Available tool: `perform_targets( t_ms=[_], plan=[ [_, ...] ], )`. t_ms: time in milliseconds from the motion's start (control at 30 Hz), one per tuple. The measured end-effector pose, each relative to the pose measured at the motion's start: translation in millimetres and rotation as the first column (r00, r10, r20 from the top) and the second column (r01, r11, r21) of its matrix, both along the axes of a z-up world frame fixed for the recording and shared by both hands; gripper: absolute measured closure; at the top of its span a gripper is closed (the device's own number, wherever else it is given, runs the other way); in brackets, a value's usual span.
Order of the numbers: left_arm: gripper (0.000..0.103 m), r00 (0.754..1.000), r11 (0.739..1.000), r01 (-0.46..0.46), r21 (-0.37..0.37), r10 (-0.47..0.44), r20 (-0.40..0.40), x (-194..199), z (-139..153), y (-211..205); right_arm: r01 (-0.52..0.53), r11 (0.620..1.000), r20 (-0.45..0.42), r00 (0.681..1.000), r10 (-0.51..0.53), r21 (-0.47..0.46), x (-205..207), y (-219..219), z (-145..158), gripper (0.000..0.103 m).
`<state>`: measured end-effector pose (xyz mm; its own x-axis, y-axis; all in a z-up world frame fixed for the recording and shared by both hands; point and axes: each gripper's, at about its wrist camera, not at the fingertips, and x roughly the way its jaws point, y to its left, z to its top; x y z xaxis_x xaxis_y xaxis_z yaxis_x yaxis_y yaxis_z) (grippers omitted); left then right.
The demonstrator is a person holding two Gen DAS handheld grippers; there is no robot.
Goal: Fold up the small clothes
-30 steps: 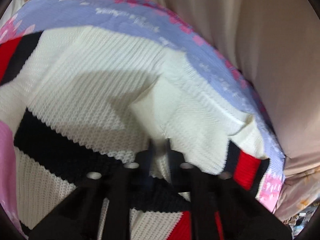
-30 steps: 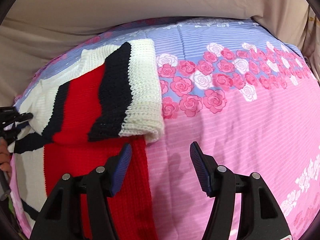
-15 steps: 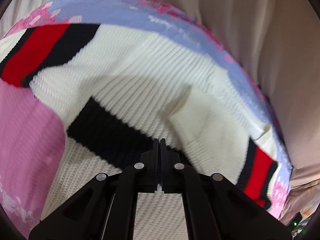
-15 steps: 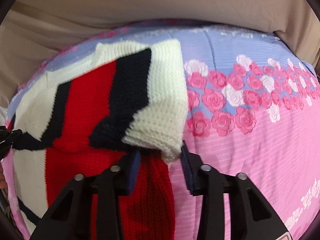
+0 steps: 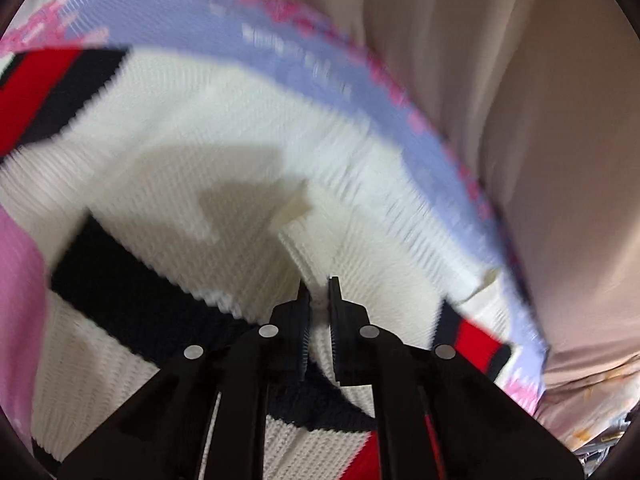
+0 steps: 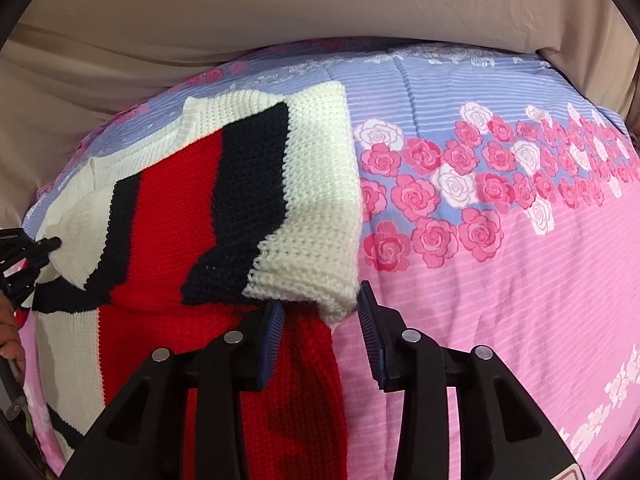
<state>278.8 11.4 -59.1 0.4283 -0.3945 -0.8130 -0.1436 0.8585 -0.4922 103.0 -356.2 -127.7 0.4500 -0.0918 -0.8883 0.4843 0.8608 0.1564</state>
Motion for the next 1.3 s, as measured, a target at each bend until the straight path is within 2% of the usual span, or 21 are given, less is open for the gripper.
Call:
perform_targets(
  t_ms=[100, 167, 233, 267, 367, 433, 467, 533, 600, 633, 733, 867, 933, 1000, 1067, 1100, 1133, 1167, 1200, 1233, 1300],
  plan=[
    [0.096, 0.998, 0.998, -0.04, 0.058, 0.036, 0.054, -6, 12, 18, -0.019, 1.0, 0.013, 1.0, 0.019, -0.017, 2, 0, 5, 0.067],
    [0.096, 0.999, 0.995, -0.052, 0.091, 0.05, 0.018, -6, 1, 30, -0.037, 0.999, -0.006, 0.999, 0.037, -0.015, 4, 3, 0, 0.067],
    [0.095, 0.998, 0.996, -0.044, 0.078, 0.048, -0.047, -6, -17, 36, -0.042, 0.999, -0.018, 0.999, 0.042, -0.005, 3, 7, -1, 0.067],
    [0.095, 0.997, 0.996, -0.039, 0.078, 0.043, -0.057, -8, -21, 37, -0.04, 0.999, -0.004, 0.999, 0.04, 0.002, -1, 10, 4, 0.067],
    [0.095, 0.999, 0.993, -0.02, 0.112, 0.024, -0.039, -11, -23, 33, -0.048, 0.999, 0.11, 0.993, 0.048, 0.005, -15, 20, 35, 0.067],
    [0.095, 0.999, 0.991, -0.014, 0.132, 0.019, -0.032, -10, -22, 29, -0.081, 0.997, 0.142, 0.987, 0.081, -0.004, -12, 27, 47, 0.07],
    [0.094, 0.999, 0.99, -0.013, 0.14, 0.018, -0.03, -9, -22, 28, -0.109, 0.994, 0.139, 0.984, 0.108, 0.003, -4, 30, 48, 0.08],
    [0.094, 0.999, 0.989, -0.016, 0.147, 0.021, -0.029, -8, -21, 28, -0.13, 0.991, 0.103, 0.986, 0.13, -0.013, 9, 30, 38, 0.086],
    [0.094, 0.999, 0.99, -0.019, 0.142, 0.024, -0.031, -7, -22, 27, -0.121, 0.992, 0.013, 0.993, 0.121, -0.018, 24, 27, 10, 0.095],
    [0.094, 0.999, 0.99, -0.018, 0.14, 0.022, -0.03, -7, -22, 28, -0.114, 0.993, -0.032, 0.993, 0.114, -0.008, 27, 25, -4, 0.103],
    [0.092, 1.0, 0.99, -0.001, 0.14, 0.004, -0.023, -10, -25, 32, -0.117, 0.993, -0.033, 0.993, 0.116, -0.025, 29, 24, -10, 0.103],
    [0.092, 1.0, 0.99, 0.004, 0.143, -0.002, -0.012, -13, -25, 33, -0.113, 0.993, -0.003, 0.994, 0.113, -0.045, 34, 39, 13, 0.102],
    [0.092, 1.0, 0.99, -0.006, 0.14, 0.009, -0.017, -13, -24, 34, -0.146, 0.987, -0.088, 0.986, 0.14, -0.067, 41, 46, -2, 0.103],
    [0.09, 0.999, 0.995, -0.026, 0.094, 0.029, -0.03, -14, -20, 42, -0.148, 0.986, -0.091, 0.986, 0.141, -0.081, 42, 48, -6, 0.103],
    [0.089, 0.998, 0.997, -0.067, 0.048, 0.067, -0.008, -18, -7, 60, -0.133, 0.99, -0.073, 0.989, 0.13, -0.044, 39, 48, 6, 0.098],
    [0.081, 0.995, 0.995, -0.097, 0.034, 0.096, 0.01, -22, 0, 73, -0.129, 0.991, -0.049, 0.991, 0.128, -0.032, 35, 48, 14, 0.097],
    [0.065, 0.989, 0.989, -0.148, 0.019, 0.147, 0.031, -26, 9, 98, -0.13, 0.991, -0.036, 0.991, 0.129, -0.029, 31, 49, 19, 0.096],
    [0.057, 0.98, 0.981, -0.194, 0.02, 0.193, 0.039, -29, 13, 118, -0.135, 0.99, -0.024, 0.991, 0.134, -0.033, 25, 53, 26, 0.092],
    [0.045, 0.97, 0.97, -0.242, 0.034, 0.241, 0.04, -30, 15, 138, -0.141, 0.989, -0.013, 0.99, 0.14, -0.034, 20, 56, 31, 0.09],
    [0.041, 0.95, 0.949, -0.311, 0.057, 0.309, 0.034, -31, 16, 165, -0.147, 0.988, -0.007, 0.989, 0.147, -0.036, 14, 59, 34, 0.084],
    [0.04, 0.892, 0.885, -0.451, 0.117, 0.453, 0.01, -29, 9, 229, -0.167, 0.985, -0.009, 0.986, 0.166, -0.045, 0, 69, 40, 0.079]
  ],
)
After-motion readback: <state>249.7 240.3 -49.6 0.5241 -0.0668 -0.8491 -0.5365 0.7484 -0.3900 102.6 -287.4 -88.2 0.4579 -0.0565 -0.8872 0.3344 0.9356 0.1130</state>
